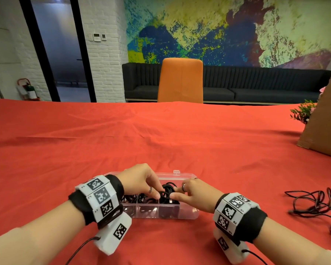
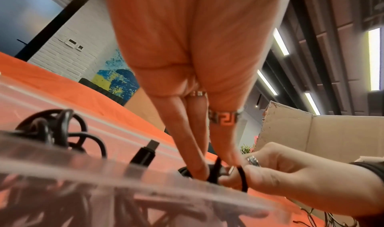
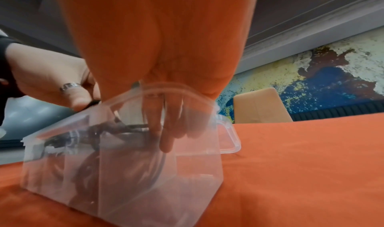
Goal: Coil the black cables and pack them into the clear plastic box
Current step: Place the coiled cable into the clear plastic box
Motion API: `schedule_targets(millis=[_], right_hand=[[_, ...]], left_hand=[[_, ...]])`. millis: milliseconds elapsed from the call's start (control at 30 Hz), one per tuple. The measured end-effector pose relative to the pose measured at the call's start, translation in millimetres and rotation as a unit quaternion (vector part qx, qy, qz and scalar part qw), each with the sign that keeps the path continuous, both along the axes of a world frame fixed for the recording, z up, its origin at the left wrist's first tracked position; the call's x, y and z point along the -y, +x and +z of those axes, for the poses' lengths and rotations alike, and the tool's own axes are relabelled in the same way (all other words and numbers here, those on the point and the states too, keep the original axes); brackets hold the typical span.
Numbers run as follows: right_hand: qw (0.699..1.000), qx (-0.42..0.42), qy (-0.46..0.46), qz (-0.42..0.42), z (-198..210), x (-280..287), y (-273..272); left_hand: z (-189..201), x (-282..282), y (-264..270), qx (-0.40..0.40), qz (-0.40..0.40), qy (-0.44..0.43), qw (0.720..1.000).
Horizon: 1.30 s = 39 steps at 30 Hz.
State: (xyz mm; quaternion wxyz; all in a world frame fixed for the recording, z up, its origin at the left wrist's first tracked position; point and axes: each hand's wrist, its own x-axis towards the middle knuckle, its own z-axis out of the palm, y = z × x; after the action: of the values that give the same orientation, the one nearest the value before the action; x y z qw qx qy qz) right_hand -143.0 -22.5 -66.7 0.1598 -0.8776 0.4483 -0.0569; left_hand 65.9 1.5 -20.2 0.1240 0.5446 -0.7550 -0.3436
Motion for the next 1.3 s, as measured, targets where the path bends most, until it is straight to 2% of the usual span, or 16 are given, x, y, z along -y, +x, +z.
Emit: schedule_targets(millis=[200, 333, 467, 667, 833, 967, 1133, 1300], right_hand=[[0.999, 0.029, 0.005, -0.012, -4.3, 2.4, -1.0], [0.998, 0.058, -0.011, -0.018, -11.9, 6.2, -1.5], [0.995, 0.093, -0.017, -0.029, -9.3, 6.7, -0.6], [0.982, 0.191, -0.006, 0.009, -2.3, -2.7, 1.0], [0.986, 0.165, -0.019, 0.032, -4.4, -5.7, 1.6], [0.987, 0.158, -0.021, 0.033, -2.3, -8.1, 2.3], [0.988, 0.15, -0.018, 0.031, -0.7, -9.2, 4.1], [0.987, 0.161, -0.006, 0.02, -0.5, -8.9, 3.5]], left_hand=[[-10.0, 2.3, -12.5, -0.032, 0.076, -0.025, 0.996], [-16.9, 1.0, -17.1, -0.06, 0.129, -0.007, 0.99], [-18.8, 0.2, -20.8, -0.074, 0.147, 0.008, 0.986], [-22.3, 2.1, -24.6, -0.056, 0.141, 0.025, 0.988], [-20.2, 3.4, -20.1, -0.067, 0.122, 0.051, 0.989], [-14.3, 1.4, -6.6, -0.045, 0.074, 0.079, 0.993], [-13.4, 0.9, -3.1, 0.006, 0.049, 0.047, 0.998], [-14.0, 2.6, -3.9, -0.06, 0.064, 0.059, 0.994]])
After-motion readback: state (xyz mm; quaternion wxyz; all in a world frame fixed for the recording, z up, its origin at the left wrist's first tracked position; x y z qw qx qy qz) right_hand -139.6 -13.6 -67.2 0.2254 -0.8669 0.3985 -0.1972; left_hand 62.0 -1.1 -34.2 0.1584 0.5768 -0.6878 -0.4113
